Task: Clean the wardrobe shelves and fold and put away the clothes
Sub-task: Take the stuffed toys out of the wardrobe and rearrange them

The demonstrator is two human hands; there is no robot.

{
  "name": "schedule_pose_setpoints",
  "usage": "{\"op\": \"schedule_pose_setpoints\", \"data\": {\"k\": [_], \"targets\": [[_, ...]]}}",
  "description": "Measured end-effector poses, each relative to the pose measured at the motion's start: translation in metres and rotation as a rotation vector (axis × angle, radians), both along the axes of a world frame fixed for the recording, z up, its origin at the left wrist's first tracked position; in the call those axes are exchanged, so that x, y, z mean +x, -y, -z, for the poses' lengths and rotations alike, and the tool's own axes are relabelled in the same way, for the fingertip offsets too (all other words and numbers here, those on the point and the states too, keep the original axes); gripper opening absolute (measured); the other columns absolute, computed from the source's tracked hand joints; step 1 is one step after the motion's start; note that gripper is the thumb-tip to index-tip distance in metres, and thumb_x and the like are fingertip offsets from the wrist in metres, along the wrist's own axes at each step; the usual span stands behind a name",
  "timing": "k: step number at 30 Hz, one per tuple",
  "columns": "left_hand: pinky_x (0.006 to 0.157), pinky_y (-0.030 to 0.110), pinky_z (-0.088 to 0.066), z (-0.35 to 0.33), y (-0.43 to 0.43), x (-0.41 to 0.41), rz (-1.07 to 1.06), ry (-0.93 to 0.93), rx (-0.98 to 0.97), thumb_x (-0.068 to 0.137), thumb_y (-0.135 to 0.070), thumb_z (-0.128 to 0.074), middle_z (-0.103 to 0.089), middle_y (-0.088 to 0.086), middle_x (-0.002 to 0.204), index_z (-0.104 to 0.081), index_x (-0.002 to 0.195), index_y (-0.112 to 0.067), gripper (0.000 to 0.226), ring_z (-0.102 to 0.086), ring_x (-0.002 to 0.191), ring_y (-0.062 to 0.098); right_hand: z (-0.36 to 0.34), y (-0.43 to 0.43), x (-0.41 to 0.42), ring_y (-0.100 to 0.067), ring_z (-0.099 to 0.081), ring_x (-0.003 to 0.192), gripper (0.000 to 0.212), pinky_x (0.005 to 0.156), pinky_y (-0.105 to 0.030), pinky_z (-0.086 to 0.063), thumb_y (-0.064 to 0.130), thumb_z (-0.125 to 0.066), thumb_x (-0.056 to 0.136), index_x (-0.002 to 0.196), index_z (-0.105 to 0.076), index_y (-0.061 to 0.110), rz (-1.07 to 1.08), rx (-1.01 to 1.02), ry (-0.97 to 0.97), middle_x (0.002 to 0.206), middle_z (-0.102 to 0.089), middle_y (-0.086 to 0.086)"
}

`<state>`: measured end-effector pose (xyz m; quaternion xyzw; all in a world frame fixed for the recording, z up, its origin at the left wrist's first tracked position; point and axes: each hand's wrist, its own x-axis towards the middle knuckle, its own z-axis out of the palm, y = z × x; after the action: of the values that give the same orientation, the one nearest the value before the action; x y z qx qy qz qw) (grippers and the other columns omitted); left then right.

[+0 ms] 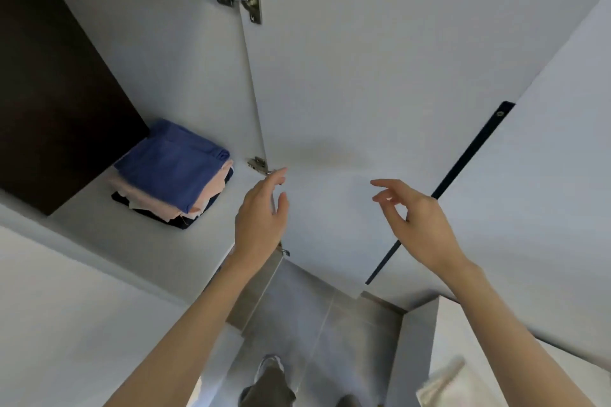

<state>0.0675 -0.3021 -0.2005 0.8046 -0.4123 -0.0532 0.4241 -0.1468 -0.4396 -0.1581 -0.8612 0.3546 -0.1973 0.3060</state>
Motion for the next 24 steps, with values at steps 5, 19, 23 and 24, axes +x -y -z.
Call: {"op": "schedule_pose_setpoints", "data": {"k": [5,19,23,24], "targets": [[0.097,0.029,-0.044,-0.046,0.028,-0.056,0.028,0.033,-0.131,0.098,-0.017,-0.048,-0.051,-0.014,0.134,-0.043,0.141,-0.032,0.046,-0.049,0.12,0.008,-0.032,0.026,-0.05,-0.006,-0.058,0.096,0.029,0.079,-0.027,-0.047,0.02,-0.052,0.097,0.122,-0.058,0.033,0.088,-0.063,0.206,0.108,-0.064,0.018],[0.091,0.028,-0.036,-0.161,0.151,-0.177,0.073,0.081,-0.111,0.084,-0.034,-0.069,0.019,-0.01,0.158,0.009,0.147,-0.051,0.102,-0.009,0.147,0.018,-0.157,0.127,-0.084,-0.005,-0.055,0.111,0.05,0.088,-0.011,-0.043,-0.001,-0.045,0.09,0.135,-0.048,0.022,-0.216,0.012,0.316,0.123,-0.06,0.009],[0.089,0.026,-0.034,-0.164,0.167,-0.182,0.026,0.071,-0.064,0.073,-0.035,-0.081,0.03,-0.002,0.156,0.024,0.144,-0.046,0.127,0.002,0.149,0.023,-0.159,0.135,-0.076,-0.005,-0.066,0.096,0.06,0.073,-0.006,-0.045,-0.015,-0.029,0.079,0.123,-0.056,0.016,-0.276,0.029,0.224,0.106,-0.067,0.005],[0.089,0.026,-0.033,-0.163,0.169,-0.182,0.018,0.084,-0.055,0.071,-0.035,-0.083,0.031,-0.001,0.156,0.027,0.142,-0.047,0.132,0.004,0.149,0.024,-0.155,0.137,-0.075,-0.009,-0.066,0.097,0.062,0.077,-0.009,-0.047,-0.016,-0.027,0.077,0.121,-0.057,0.016,-0.282,0.013,0.214,0.106,-0.068,0.003]]}}
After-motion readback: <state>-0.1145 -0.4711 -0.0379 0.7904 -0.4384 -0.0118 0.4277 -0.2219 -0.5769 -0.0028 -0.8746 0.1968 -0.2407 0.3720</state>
